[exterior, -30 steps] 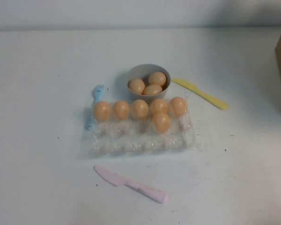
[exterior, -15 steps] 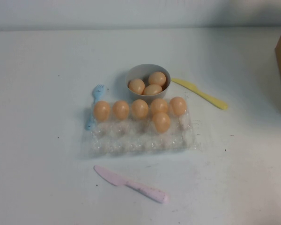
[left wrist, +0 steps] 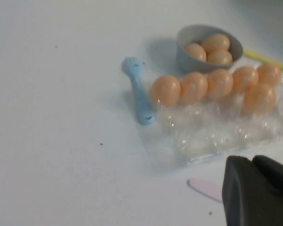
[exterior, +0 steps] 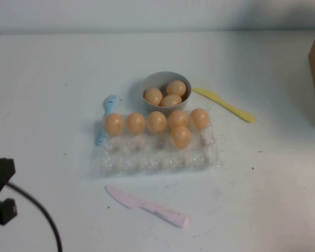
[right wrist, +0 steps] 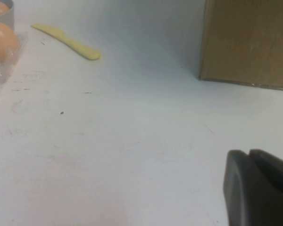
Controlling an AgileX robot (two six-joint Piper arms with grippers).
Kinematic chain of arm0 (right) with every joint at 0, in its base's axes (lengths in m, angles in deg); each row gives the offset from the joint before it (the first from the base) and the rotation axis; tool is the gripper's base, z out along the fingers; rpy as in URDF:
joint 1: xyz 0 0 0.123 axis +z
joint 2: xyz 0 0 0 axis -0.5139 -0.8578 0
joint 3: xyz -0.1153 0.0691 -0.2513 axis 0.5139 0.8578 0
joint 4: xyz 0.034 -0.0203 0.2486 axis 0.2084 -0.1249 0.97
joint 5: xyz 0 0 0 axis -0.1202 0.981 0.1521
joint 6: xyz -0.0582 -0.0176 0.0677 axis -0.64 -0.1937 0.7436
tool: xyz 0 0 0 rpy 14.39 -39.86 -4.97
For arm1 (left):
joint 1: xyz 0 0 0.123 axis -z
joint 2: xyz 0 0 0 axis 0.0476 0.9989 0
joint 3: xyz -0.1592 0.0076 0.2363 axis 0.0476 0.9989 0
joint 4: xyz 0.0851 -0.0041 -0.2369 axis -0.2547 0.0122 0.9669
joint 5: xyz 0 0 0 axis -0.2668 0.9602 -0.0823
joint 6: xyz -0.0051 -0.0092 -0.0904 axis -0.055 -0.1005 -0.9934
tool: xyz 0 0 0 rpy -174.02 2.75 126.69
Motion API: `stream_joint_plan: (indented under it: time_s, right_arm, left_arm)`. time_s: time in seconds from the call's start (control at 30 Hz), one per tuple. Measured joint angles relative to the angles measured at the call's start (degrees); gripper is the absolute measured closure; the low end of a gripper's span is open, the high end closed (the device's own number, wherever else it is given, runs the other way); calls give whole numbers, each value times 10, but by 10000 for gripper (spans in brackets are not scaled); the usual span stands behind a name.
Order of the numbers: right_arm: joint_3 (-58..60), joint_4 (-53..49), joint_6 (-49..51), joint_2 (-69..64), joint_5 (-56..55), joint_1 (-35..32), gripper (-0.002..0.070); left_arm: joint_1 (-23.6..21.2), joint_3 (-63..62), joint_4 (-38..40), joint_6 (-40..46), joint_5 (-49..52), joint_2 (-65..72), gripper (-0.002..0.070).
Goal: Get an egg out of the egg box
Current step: Pick up the egg from the plastic box
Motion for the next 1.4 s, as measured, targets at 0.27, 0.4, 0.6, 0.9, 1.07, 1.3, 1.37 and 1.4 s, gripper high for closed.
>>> stream_joint_plan:
  time_s: [0.27,0.4,0.6,0.9,1.07,1.3,1.37,1.4]
  right_arm:
    - [0,0,0,0,0,0,694]
    - [0,0,0,0,0,0,694]
    - [0,0,0,0,0,0,694]
    - [0,0,0,0,0,0,694]
    - [0,0,0,0,0,0,694]
    - [0,1,0,0,0,0,694]
    - [0,1,0,0,0,0,694]
    - [0,1,0,0,0,0,694]
  left_arm:
    - [0,-263,-21,185,183,313,680]
    - [35,-385,-63,200,243,430,679]
    - [107,-543,-159,173,284,568,680]
    - [173,-677,-268,147,319,699,592]
    - [201,-680,-282,196,315,724,281]
    - [217,-680,-300,227,267,756,55]
    - [218,-680,-301,238,266,766,48]
    - [218,-680,-301,244,266,772,46]
